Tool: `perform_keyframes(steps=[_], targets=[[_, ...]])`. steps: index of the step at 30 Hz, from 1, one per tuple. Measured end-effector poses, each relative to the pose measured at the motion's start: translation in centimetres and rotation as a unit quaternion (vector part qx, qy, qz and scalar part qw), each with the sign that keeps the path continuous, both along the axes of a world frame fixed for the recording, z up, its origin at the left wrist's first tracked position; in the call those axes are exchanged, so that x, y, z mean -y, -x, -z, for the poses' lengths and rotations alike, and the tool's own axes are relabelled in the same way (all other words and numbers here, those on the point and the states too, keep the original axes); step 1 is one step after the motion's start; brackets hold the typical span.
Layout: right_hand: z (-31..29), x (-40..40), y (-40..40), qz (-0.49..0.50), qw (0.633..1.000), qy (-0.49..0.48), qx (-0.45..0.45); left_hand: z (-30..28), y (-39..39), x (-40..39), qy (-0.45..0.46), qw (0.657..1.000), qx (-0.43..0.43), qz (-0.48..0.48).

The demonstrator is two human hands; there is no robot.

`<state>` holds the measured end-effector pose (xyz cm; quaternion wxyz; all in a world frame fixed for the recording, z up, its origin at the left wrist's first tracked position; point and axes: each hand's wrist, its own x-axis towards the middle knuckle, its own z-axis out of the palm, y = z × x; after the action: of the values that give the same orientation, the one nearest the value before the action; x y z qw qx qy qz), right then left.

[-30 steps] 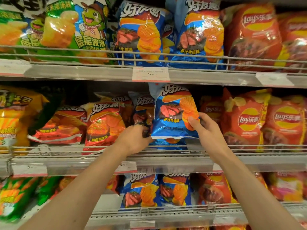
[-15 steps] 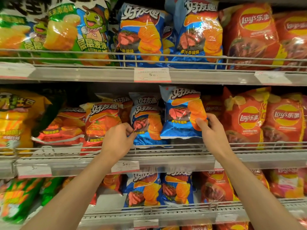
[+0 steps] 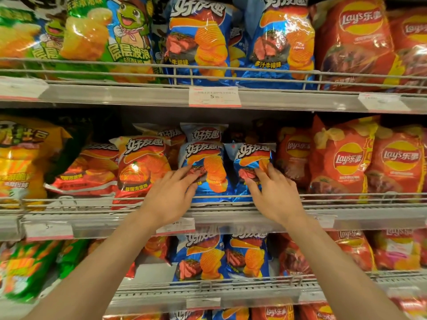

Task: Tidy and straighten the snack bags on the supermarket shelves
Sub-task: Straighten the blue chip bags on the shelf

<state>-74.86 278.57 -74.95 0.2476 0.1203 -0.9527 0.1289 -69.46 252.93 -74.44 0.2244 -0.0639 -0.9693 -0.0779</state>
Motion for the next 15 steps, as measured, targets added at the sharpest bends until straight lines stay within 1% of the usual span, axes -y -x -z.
perform_keyframes(steps=[2,4,6,7,9,11,13,15], targets=[[0.0,0.0,0.2,0.001,1.000,-0.014,0.001,0.1,-0.2,-0.1,0.019,1.000,-0.004,-0.007],[0.2,0.0,0.2,0.003,1.000,-0.005,-0.012,0.1,-0.3,0.0,0.007,1.000,-0.012,-0.003],[0.5,-0.1,-0.3,-0.015,0.998,0.029,-0.051,0.1,-0.7,-0.1,-0.024,0.999,-0.042,0.002],[0.5,-0.3,-0.5,-0.037,0.995,0.062,-0.069,0.2,-1.0,-0.1,-0.047,0.997,-0.066,0.007],[0.4,-0.7,-1.0,-0.090,0.979,0.166,-0.080,0.2,-1.7,-0.4,-0.106,0.988,-0.107,0.020],[0.2,-1.2,-1.5,-0.127,0.951,0.270,-0.082,0.3,-2.3,-0.8,-0.185,0.973,-0.131,0.037],[0.1,-1.6,-2.4,-0.138,0.927,0.335,-0.099,0.6,-2.9,-1.4,-0.290,0.944,-0.143,0.061],[0.2,-1.6,-3.2,-0.152,0.904,0.390,-0.089,0.8,-3.6,-1.9,-0.375,0.914,-0.135,0.078]])
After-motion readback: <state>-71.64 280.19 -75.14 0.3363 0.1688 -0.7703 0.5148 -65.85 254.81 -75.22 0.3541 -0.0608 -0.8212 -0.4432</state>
